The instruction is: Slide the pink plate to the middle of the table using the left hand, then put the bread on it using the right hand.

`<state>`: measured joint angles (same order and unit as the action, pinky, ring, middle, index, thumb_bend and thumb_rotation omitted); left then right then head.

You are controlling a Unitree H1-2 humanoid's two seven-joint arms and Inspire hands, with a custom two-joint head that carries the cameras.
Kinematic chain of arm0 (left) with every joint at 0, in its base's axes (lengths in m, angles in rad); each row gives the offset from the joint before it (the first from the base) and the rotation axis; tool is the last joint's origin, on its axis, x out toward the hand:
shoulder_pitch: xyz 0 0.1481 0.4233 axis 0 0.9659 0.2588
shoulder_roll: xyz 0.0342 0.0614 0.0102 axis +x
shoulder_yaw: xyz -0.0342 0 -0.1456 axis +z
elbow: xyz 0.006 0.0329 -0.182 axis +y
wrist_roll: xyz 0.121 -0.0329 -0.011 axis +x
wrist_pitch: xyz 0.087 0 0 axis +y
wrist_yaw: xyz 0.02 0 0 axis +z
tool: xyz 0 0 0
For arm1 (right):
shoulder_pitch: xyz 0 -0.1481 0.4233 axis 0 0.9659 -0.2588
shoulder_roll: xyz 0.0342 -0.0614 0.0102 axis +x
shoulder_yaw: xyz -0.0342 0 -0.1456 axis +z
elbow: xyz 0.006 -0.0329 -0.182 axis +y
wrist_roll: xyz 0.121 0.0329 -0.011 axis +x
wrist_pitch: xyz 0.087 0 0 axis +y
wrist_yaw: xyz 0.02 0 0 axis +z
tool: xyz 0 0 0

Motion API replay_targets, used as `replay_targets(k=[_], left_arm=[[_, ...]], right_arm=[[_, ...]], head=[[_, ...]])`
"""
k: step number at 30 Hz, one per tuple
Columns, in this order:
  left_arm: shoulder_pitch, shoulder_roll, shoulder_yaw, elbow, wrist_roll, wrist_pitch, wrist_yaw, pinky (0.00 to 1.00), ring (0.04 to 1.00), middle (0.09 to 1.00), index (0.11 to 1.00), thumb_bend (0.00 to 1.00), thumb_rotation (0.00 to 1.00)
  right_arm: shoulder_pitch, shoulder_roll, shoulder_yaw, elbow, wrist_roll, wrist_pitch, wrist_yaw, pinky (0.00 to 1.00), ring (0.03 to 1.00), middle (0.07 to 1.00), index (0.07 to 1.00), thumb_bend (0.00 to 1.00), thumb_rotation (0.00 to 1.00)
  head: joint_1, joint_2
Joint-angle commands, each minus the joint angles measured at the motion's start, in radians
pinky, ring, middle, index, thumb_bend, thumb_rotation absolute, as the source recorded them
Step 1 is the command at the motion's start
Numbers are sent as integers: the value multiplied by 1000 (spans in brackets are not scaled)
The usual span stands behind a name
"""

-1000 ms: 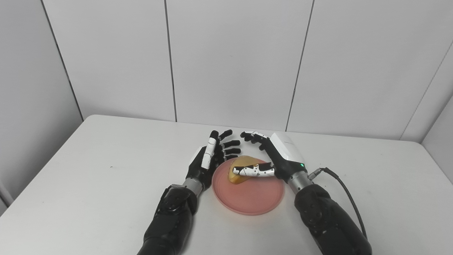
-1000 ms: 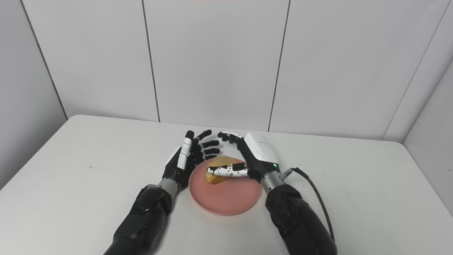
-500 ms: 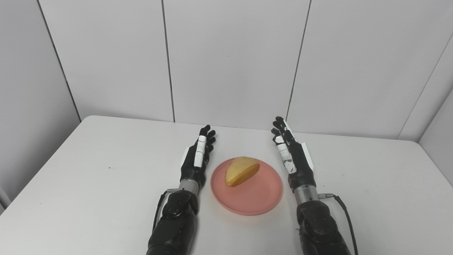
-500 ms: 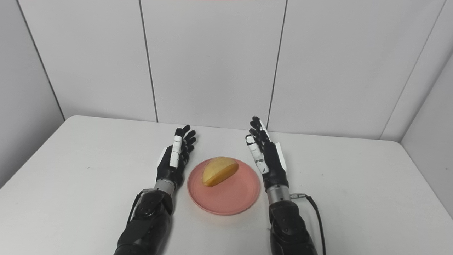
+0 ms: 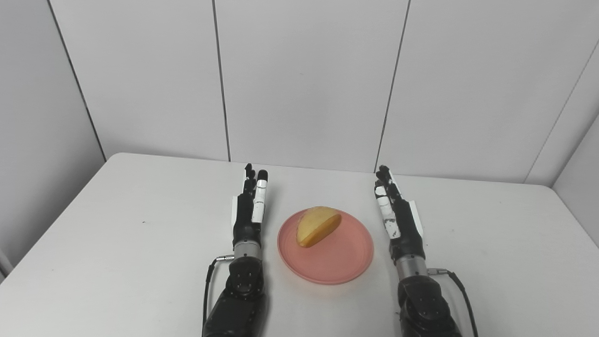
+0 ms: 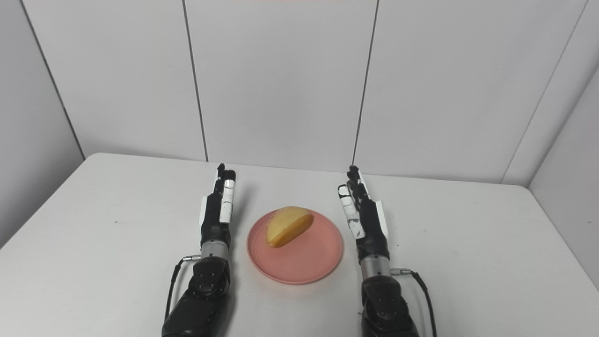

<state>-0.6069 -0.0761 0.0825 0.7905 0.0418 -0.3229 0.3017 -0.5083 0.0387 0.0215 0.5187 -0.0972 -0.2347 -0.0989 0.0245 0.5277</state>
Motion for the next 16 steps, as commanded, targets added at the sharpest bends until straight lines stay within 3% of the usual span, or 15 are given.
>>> replay_targets(k=[1, 8, 12, 16], left_arm=[[7, 3, -4, -24, -6, 11, -18, 1000, 1000, 1000, 1000, 604, 1000], [18, 24, -12, -59, -5, 46, -39, 946, 1000, 1000, 1000, 658, 1000], [46, 43, -26, -116, -20, 87, -99, 962, 1000, 1000, 1000, 643, 1000], [64, 63, -34, -153, -28, 144, -150, 967, 1000, 996, 1000, 690, 1000]], right_arm=[[-30, -2, 0, -11, -6, -63, -13, 1000, 964, 952, 945, 868, 1000], [-25, 9, -10, 21, -6, -55, -40, 974, 952, 944, 935, 846, 1000], [-10, 31, -47, 18, 63, 7, -29, 998, 980, 959, 946, 861, 1000], [-10, 53, -90, 32, 124, 36, -41, 1000, 991, 964, 969, 846, 1000]], head=[[-1, 0], [-18, -4], [-25, 2], [-35, -1]])
